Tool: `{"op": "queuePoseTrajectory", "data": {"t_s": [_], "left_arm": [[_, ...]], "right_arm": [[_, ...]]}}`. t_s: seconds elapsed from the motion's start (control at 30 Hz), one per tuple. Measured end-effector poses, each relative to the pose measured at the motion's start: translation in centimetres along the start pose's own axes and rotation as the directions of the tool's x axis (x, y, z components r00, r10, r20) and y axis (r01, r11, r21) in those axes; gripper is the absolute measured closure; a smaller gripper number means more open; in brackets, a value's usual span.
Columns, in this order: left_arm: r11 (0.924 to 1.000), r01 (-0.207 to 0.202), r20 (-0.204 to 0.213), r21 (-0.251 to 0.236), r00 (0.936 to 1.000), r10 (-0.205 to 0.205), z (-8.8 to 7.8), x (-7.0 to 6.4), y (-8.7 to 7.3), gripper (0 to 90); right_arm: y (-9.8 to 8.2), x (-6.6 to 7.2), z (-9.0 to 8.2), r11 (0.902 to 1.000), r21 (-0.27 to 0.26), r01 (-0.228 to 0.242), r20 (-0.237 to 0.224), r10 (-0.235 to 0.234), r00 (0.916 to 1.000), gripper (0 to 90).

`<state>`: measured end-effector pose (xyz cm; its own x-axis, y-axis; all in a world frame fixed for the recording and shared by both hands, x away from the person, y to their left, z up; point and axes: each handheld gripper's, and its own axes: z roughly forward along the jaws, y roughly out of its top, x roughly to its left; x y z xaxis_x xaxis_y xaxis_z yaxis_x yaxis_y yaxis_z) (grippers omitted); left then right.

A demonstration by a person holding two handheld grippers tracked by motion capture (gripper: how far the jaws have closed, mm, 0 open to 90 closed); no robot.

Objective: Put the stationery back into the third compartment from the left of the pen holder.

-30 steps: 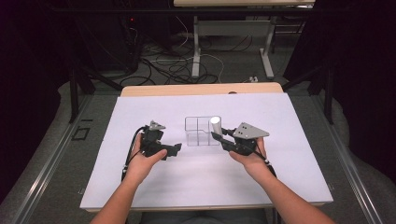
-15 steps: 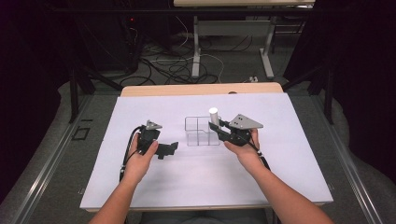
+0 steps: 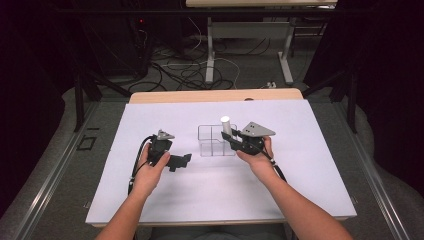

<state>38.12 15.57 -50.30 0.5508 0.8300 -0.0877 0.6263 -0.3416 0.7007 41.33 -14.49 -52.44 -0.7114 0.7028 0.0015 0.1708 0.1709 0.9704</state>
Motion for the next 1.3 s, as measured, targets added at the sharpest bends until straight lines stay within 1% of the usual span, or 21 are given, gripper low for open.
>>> {"op": "queuePoseTrajectory", "data": {"t_s": [0.3, 0.33, 0.37, 0.4, 0.43, 0.5, 0.63, 0.67, 0.7, 0.8, 1.0, 1.03, 1.13, 1.17, 1.2, 1.23, 1.27, 1.3], "left_arm": [[1.0000, -0.003, 0.003, 0.002, 1.0000, 0.003, 0.00, -0.10, 0.01, 0.4], [1.0000, -0.004, 0.003, 0.003, 1.0000, 0.004, -0.01, -0.11, 0.01, 0.4], [1.0000, -0.007, 0.001, 0.002, 1.0000, 0.007, 0.00, -0.10, 0.02, 0.4], [1.0000, -0.007, 0.001, 0.002, 1.0000, 0.007, 0.01, -0.11, 0.02, 0.4], [1.0000, -0.007, 0.002, 0.001, 1.0000, 0.007, 0.03, -0.11, 0.00, 0.4], [1.0000, -0.004, 0.003, 0.001, 1.0000, 0.004, 0.06, -0.15, -0.02, 0.4], [1.0000, -0.008, 0.003, 0.001, 1.0000, 0.008, 0.05, -0.15, -0.02, 0.4], [1.0000, -0.007, 0.003, 0.001, 1.0000, 0.007, 0.05, -0.17, -0.02, 0.4], [0.9999, -0.013, 0.000, 0.000, 0.9999, 0.013, 0.05, -0.15, 0.00, 0.3], [0.9999, -0.014, 0.002, 0.002, 0.9999, 0.014, 0.03, -0.18, 0.00, 0.4], [0.9998, -0.018, 0.002, 0.005, 0.9998, 0.018, 0.04, -0.31, 0.03, 0.4], [0.9999, -0.016, 0.003, 0.006, 0.9999, 0.016, 0.05, -0.33, 0.02, 0.4], [0.9999, -0.014, 0.006, 0.010, 0.9999, 0.014, 0.04, -0.28, -0.02, 0.4], [0.9998, -0.015, 0.005, 0.010, 0.9999, 0.015, 0.02, -0.25, -0.01, 0.4], [0.9998, -0.016, 0.002, 0.008, 0.9999, 0.016, -0.01, -0.22, -0.01, 0.4], [0.9998, -0.017, 0.003, 0.005, 0.9998, 0.017, -0.02, -0.18, 0.00, 0.4], [0.9998, -0.016, 0.003, 0.009, 0.9999, 0.016, -0.06, -0.18, 0.02, 0.4], [0.9998, -0.017, 0.002, 0.009, 0.9999, 0.016, -0.06, -0.18, 0.02, 0.4]], "right_arm": [[-0.25, -0.03, 0.53, 1.0000, -0.007, -0.001, 0.001, 0.001, 1.0000, 70.5], [-0.26, -0.02, 0.56, 1.0000, -0.006, -0.001, 0.001, 0.001, 1.0000, 70.5], [-0.28, -0.04, 0.58, 0.9999, 0.012, -0.001, 0.004, 0.001, 1.0000, 70.5], [-0.38, -0.08, 0.75, 1.0000, -0.005, 0.000, 0.008, 0.000, 1.0000, 70.5], [-0.42, -0.16, 0.78, 1.0000, 0.003, 0.002, 0.001, -0.002, 1.0000, 70.5], [-0.49, -0.14, 0.82, 1.0000, 0.005, -0.007, 0.002, 0.007, 1.0000, 70.5], [-0.60, -0.22, 0.96, 1.0000, 0.005, -0.004, 0.007, 0.004, 1.0000, 70.5], [-0.62, -0.24, 0.97, 1.0000, 0.008, 0.001, 0.002, -0.001, 1.0000, 70.4], [-0.64, -0.18, 0.93, 0.9998, 0.016, -0.007, 0.004, 0.007, 1.0000, 70.4], [-0.71, -0.19, 0.98, 0.9997, 0.023, -0.005, 0.000, 0.005, 1.0000, 70.4], [-0.82, -0.28, 0.98, 0.9995, 0.029, -0.011, 0.010, 0.011, 0.9999, 69.4], [-0.77, -0.33, 0.96, 0.9995, 0.026, -0.015, 0.009, 0.015, 0.9998, 65.4], [-0.82, -0.45, 0.95, 0.9993, 0.035, -0.013, 0.010, 0.012, 0.9999, 62.8], [-0.79, -0.47, 0.78, 0.9983, 0.053, -0.024, 0.015, 0.023, 0.9996, 59.7], [-0.79, -0.48, 0.71, 0.9990, 0.034, -0.030, 0.020, 0.030, 0.9994, 55.4], [-0.63, -0.44, 0.34, 0.9991, 0.026, -0.033, 0.037, 0.032, 0.9988, 47.9], [-0.63, -0.44, 0.34, 0.9991, 0.026, -0.033, 0.037, 0.032, 0.9988, 47.9], [-0.52, -0.51, 0.16, 0.9993, 0.020, -0.030, 0.035, 0.029, 0.9989, 45.3]]}}
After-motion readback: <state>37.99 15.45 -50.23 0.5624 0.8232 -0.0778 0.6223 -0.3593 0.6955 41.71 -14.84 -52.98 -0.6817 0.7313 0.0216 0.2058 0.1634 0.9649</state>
